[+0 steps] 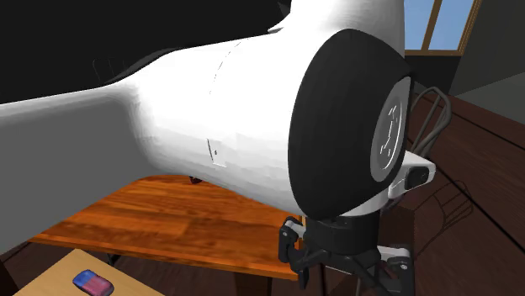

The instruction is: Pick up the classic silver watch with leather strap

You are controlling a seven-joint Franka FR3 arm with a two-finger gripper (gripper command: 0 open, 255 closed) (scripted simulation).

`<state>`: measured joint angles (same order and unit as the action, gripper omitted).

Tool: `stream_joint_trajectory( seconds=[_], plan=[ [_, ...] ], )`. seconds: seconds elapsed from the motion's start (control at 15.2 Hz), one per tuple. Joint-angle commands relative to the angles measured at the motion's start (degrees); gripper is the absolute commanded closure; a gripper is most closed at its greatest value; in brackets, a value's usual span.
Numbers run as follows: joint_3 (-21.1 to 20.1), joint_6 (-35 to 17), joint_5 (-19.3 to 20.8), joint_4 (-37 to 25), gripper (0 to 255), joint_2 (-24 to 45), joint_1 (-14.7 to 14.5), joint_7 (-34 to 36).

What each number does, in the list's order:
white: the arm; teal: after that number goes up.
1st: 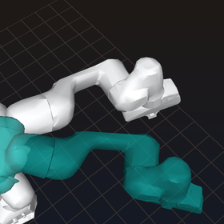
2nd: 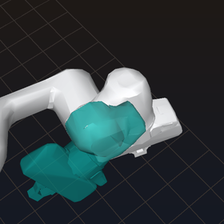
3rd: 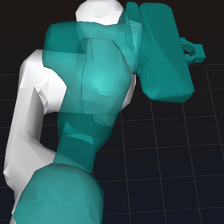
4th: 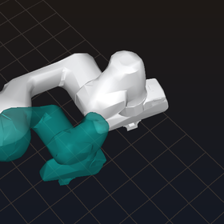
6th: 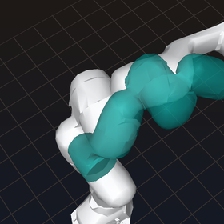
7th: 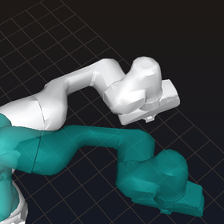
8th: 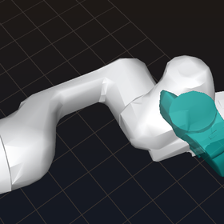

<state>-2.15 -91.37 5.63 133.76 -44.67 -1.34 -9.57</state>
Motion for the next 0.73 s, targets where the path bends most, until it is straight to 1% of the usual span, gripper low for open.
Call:
stream_joint_trajectory(
  seconds=[0.0, 0.33, 0.66],
  plan=[
    [0.00, 0.00, 0.00, 0.00, 0, 0.00, 0.00, 0.00],
    [-4.80, 1.48, -4.90, -4.57, 0, 4.76, -2.30, 5.13],
    [-9.33, 2.71, -9.09, -10.44, 0, 10.49, -4.16, 10.22]
  ],
)
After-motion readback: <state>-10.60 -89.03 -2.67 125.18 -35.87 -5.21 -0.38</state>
